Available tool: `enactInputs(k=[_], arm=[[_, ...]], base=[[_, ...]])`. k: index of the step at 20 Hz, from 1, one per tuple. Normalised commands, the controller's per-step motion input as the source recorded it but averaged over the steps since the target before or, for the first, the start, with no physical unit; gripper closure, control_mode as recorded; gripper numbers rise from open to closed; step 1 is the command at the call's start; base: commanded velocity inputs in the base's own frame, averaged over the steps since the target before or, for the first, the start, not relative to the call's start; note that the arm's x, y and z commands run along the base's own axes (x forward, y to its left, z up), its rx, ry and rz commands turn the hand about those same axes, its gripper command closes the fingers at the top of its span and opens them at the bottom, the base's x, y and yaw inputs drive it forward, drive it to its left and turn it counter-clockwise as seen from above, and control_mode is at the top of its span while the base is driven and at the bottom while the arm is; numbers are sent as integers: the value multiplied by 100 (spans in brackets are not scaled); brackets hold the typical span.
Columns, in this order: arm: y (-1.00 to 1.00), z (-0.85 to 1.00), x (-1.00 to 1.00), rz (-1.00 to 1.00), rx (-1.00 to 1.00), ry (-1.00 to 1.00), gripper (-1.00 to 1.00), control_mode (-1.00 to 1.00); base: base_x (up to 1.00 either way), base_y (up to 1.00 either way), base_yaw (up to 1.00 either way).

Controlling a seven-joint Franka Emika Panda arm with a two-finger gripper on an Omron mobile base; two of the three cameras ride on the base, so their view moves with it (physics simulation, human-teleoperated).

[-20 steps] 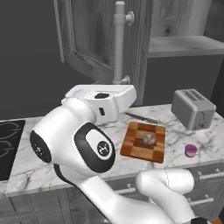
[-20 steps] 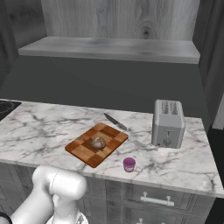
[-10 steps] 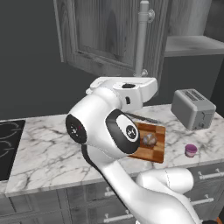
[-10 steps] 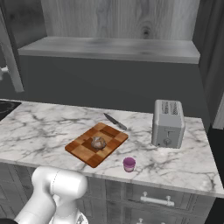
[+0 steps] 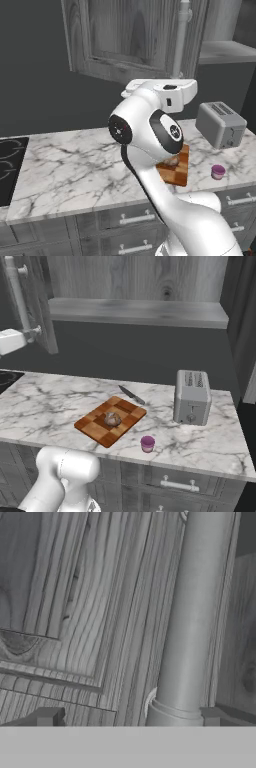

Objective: Pick the bread, place it on the cutting board, pick the jam, place it on the counter, and close the cabinet.

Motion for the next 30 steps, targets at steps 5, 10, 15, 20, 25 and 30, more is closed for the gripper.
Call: enactInputs(k=[5,10,15,20,25,30], arm=[[-22,0,62,0,0,0,-100,-100],[-17,0,60,0,0,0,-100,-100],[-8,0,58,0,0,0,-100,-100],[-8,-4,54,0,0,0,-100,-100],[0,-11,52,0,0,0,-100,-100],[0,-12,49,0,0,0,-100,-100]], base=[[0,0,0],[0,0,0],[0,0,0],[0,0,0],[0,0,0],[0,0,0]])
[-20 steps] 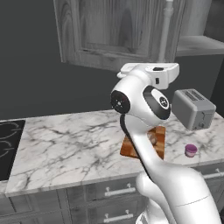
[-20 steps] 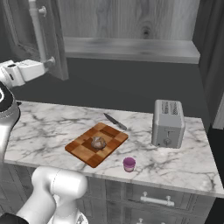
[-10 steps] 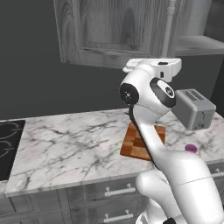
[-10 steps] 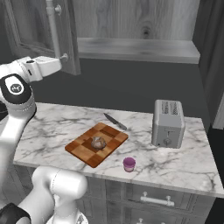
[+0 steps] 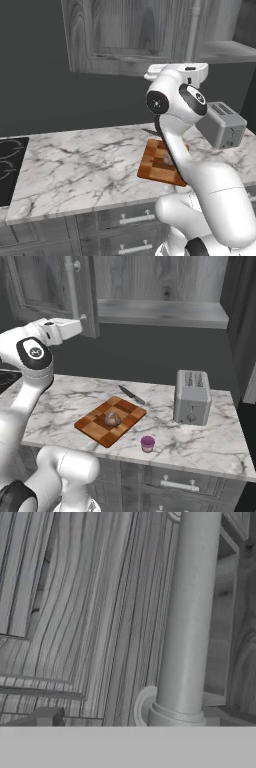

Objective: Pick the bread, place it on the cutting board, pick the jam, place it on the counter, and close the cabinet.

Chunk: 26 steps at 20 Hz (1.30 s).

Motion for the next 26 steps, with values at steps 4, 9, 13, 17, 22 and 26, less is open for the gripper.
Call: enactInputs(k=[4,9,13,17,22,26], arm=[[0,-12,45,0,0,0,-100,-100],[0,-11,43,0,0,0,-100,-100],[0,-11,40,0,0,0,-100,-100],[0,-9,43,0,0,0,-100,-100],[0,-7,53,0,0,0,-100,-100],[0,-8,61,0,0,0,-100,-100]], base=[[0,0,0],[0,0,0],[0,0,0],[0,0,0],[0,0,0],[0,0,0]])
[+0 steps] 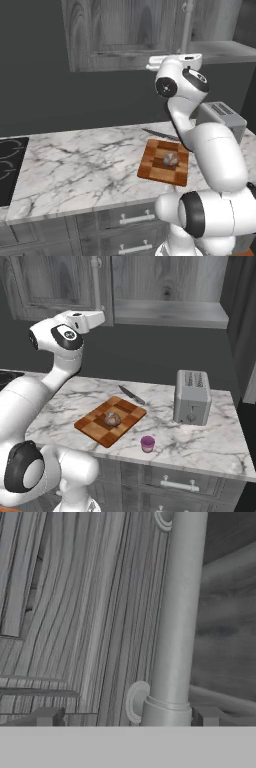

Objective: Pick the bread, place it on the cutting board, pick the jam, place it on the counter, and close the cabinet.

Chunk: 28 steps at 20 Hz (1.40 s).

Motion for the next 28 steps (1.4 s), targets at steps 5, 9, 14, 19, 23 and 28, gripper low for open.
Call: enactInputs(k=[5,9,14,19,23,28], arm=[[-1,-7,52,1,0,0,-100,-100],[-3,-8,43,4,0,0,-100,-100],[-2,-2,28,4,0,0,-100,-100],[-22,0,16,2,0,0,-100,-100],[-39,0,6,1,0,0,-100,-100],[-39,0,1,0,0,0,-100,-100]], base=[[0,0,0],[0,0,0],[0,0,0],[0,0,0],[0,0,0],[0,0,0]])
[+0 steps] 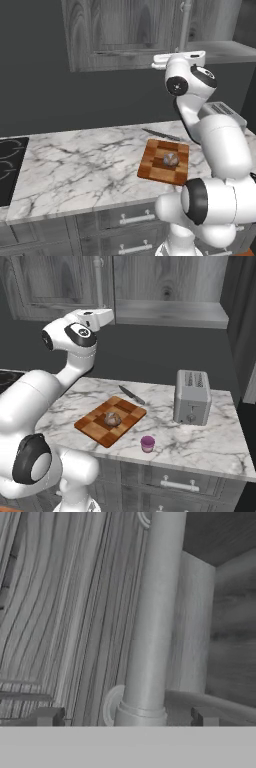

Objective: Pick the bread, place it on the cutting board, pick the jam, place it on the counter, and close the cabinet.

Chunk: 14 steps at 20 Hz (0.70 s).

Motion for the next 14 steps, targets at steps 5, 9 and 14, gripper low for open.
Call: enactInputs(k=[5,9,14], arm=[[-25,-1,0,0,0,0,-100,-100],[0,-4,-6,0,-7,0,-100,-100],[12,-4,-6,5,-8,0,-100,-100]], base=[[0,0,0],[0,0,0],[0,0,0]])
